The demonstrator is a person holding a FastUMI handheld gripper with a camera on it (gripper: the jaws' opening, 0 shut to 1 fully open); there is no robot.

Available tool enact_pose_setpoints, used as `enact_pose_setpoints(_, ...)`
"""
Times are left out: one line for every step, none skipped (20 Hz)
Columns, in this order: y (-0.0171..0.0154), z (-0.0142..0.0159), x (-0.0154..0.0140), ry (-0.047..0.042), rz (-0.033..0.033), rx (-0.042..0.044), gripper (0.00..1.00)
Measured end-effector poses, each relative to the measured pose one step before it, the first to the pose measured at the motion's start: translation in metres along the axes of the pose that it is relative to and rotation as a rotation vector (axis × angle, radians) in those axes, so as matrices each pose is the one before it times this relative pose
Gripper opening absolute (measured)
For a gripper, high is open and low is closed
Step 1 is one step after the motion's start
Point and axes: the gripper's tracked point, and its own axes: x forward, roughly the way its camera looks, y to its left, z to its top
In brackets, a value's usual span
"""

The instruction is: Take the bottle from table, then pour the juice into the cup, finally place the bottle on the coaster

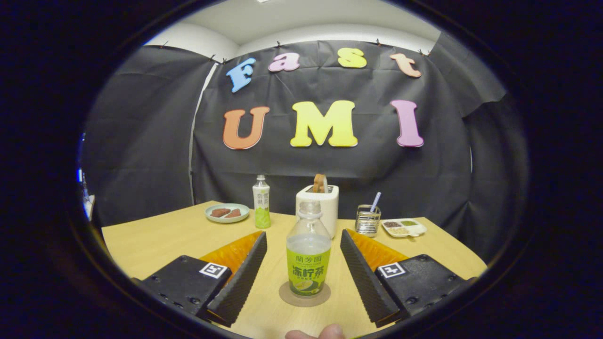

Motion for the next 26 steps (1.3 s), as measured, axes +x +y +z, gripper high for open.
enact_pose_setpoints(-0.00028, 0.01204, -0.01590, -0.01590, -0.02345, -0.00908, 1.00)
enact_pose_setpoints(-0.00133, 0.01180, -0.01458, -0.01689, -0.02123, -0.00307, 1.00)
enact_pose_setpoints(0.00045, 0.00856, -0.01554, -0.01105, -0.01779, 0.00179, 1.00)
enact_pose_setpoints(0.00038, 0.00932, -0.01428, -0.00679, -0.01479, 0.00335, 1.00)
enact_pose_setpoints(0.00053, 0.00556, -0.01371, -0.00356, -0.01440, 0.00233, 1.00)
enact_pose_setpoints(0.00146, 0.00616, -0.01301, -0.00478, -0.00938, 0.00112, 1.00)
enact_pose_setpoints(0.00029, 0.00418, -0.01415, -0.00224, -0.01155, -0.00346, 1.00)
enact_pose_setpoints(-0.00244, 0.00216, -0.01293, -0.00359, -0.01964, -0.01204, 1.00)
enact_pose_setpoints(-0.00069, 0.00365, -0.01341, -0.01500, -0.00808, -0.00618, 1.00)
enact_pose_setpoints(0.00097, 0.00184, -0.01150, -0.00860, -0.00749, -0.00006, 1.00)
enact_pose_setpoints(0.00093, -0.00300, -0.01153, -0.00107, -0.00244, 0.00309, 1.00)
enact_pose_setpoints(0.00275, -0.00324, -0.01038, 0.00099, -0.00065, 0.00830, 1.00)
enact_pose_setpoints(0.00149, -0.00394, -0.00875, 0.00347, -0.00050, 0.00861, 1.00)
enact_pose_setpoints(0.00159, -0.00202, -0.00818, -0.00243, -0.00419, 0.00634, 1.00)
enact_pose_setpoints(0.00131, -0.00360, -0.00942, -0.00094, -0.00455, 0.00221, 1.00)
enact_pose_setpoints(0.00294, -0.00378, -0.00599, 0.00056, -0.00107, 0.00315, 1.00)
enact_pose_setpoints(0.00343, -0.00612, -0.00709, -0.00094, 0.00076, 0.00216, 1.00)
enact_pose_setpoints(0.00324, -0.00419, -0.00480, -0.00217, -0.00212, 0.00365, 1.00)
enact_pose_setpoints(0.00162, -0.00381, -0.00287, -0.00190, -0.00299, 0.00414, 1.00)
enact_pose_setpoints(0.00339, -0.00350, -0.00276, -0.00334, -0.00203, 0.01311, 1.00)
enact_pose_setpoints(0.00485, -0.00361, -0.00187, 0.00163, 0.00598, 0.01547, 1.00)
enact_pose_setpoints(0.00515, -0.00370, -0.00102, 0.00281, 0.00683, 0.00850, 1.00)
enact_pose_setpoints(0.00413, -0.00444, -0.00132, 0.00424, 0.00645, -0.00495, 1.00)
enact_pose_setpoints(0.00283, -0.00142, 0.00009, -0.00288, 0.00241, -0.00544, 1.00)
enact_pose_setpoints(0.00155, -0.00042, -0.00112, -0.00765, -0.00005, -0.00318, 1.00)
enact_pose_setpoints(0.00202, 0.00071, -0.00053, -0.00813, 0.00046, 0.00163, 1.00)
